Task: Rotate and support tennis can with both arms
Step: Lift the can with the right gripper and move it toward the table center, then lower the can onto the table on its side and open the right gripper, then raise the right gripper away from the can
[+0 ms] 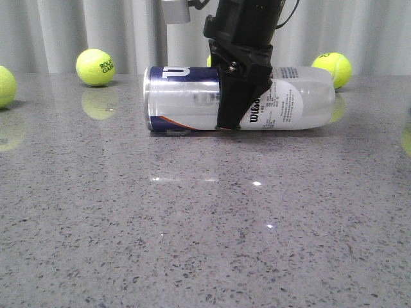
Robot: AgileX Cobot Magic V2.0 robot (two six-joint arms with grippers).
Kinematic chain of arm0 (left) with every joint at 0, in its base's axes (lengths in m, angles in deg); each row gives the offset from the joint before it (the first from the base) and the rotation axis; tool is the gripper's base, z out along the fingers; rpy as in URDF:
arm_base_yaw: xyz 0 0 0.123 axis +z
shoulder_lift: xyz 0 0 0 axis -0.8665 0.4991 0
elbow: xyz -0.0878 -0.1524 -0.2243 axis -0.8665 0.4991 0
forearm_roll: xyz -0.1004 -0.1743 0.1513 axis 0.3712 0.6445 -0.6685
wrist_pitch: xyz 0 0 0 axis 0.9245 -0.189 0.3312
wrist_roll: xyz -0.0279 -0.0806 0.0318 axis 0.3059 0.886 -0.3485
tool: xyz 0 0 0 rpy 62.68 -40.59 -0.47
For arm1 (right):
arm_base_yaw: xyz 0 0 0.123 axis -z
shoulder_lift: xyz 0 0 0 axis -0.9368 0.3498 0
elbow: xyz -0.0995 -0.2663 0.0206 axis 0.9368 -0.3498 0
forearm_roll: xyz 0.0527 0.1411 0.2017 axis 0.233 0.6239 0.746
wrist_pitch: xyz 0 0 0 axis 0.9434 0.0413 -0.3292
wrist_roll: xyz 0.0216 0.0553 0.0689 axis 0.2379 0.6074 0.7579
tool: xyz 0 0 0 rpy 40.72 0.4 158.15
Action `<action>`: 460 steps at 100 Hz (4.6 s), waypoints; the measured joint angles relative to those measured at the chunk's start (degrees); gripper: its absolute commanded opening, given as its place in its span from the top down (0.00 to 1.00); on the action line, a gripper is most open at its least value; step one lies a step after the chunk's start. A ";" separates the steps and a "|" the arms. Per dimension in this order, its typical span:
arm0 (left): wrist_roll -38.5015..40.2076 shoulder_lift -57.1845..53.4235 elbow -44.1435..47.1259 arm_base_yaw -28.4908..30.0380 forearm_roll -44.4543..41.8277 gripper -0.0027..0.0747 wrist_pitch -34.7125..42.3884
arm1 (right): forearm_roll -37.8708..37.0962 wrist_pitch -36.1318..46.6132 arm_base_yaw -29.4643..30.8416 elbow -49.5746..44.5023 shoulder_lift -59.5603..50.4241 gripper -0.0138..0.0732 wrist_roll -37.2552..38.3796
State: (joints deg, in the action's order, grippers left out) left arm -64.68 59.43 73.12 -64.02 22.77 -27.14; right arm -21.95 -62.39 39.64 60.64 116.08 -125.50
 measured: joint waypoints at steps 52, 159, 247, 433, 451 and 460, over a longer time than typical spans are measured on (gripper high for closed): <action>0.00 0.00 0.00 0.00 0.00 0.99 0.00 | 0.70 -0.25 0.00 0.00 0.00 0.10 0.10; 0.00 0.00 0.00 0.00 0.00 0.99 0.00 | 0.84 -2.04 0.00 0.00 -2.62 0.10 0.10; 0.00 0.00 0.00 0.00 0.00 0.99 0.00 | 0.84 -2.91 0.00 0.00 -3.10 0.10 0.10; 0.00 0.00 0.00 0.00 0.00 0.99 0.00 | 0.84 -4.88 0.00 0.00 -7.99 0.10 7.10; 0.00 0.00 0.00 0.00 0.00 0.99 0.00 | 0.84 -4.38 0.00 0.00 -11.01 0.10 14.62; 0.00 0.00 0.00 0.00 0.00 0.99 0.00 | 0.84 -4.36 0.00 0.00 -13.08 0.10 17.89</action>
State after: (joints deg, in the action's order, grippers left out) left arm -64.68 59.43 73.12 -64.02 22.77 -27.14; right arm -21.11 -66.74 39.64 60.64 103.00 -107.60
